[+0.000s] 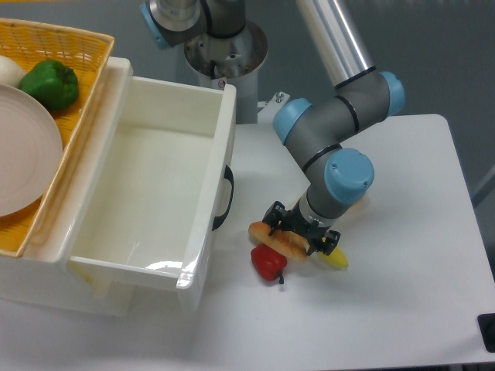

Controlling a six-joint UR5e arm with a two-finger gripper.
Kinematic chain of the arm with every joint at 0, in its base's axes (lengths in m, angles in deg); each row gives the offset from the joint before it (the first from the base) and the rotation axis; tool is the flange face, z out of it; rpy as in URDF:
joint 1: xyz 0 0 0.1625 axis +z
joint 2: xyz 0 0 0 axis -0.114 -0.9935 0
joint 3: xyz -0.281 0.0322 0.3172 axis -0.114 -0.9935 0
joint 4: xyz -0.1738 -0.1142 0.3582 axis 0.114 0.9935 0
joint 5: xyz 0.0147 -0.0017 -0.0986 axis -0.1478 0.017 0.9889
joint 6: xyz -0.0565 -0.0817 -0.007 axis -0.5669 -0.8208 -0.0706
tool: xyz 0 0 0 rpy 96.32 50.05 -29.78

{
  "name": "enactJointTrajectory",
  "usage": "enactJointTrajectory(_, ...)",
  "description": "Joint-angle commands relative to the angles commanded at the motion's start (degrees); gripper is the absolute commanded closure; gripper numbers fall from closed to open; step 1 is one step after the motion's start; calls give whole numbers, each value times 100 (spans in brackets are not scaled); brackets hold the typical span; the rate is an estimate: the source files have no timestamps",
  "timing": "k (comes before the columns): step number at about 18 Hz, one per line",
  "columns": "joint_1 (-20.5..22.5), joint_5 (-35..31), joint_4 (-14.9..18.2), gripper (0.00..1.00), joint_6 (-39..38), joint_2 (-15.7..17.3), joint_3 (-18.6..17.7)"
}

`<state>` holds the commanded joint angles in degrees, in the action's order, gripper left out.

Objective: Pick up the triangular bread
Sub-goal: 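Close the gripper on the triangular bread slice, then lift the held bread slice up off the table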

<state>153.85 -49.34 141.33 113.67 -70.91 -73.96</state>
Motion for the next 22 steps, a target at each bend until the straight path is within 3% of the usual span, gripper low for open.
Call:
enactJointTrajectory(6,17,17,9,97,-9,0,88)
enactJointTrajectory(16,35,-18,70,100,53,123,219)
enactJointTrajectory(22,0,-35,641,100,175,421,474)
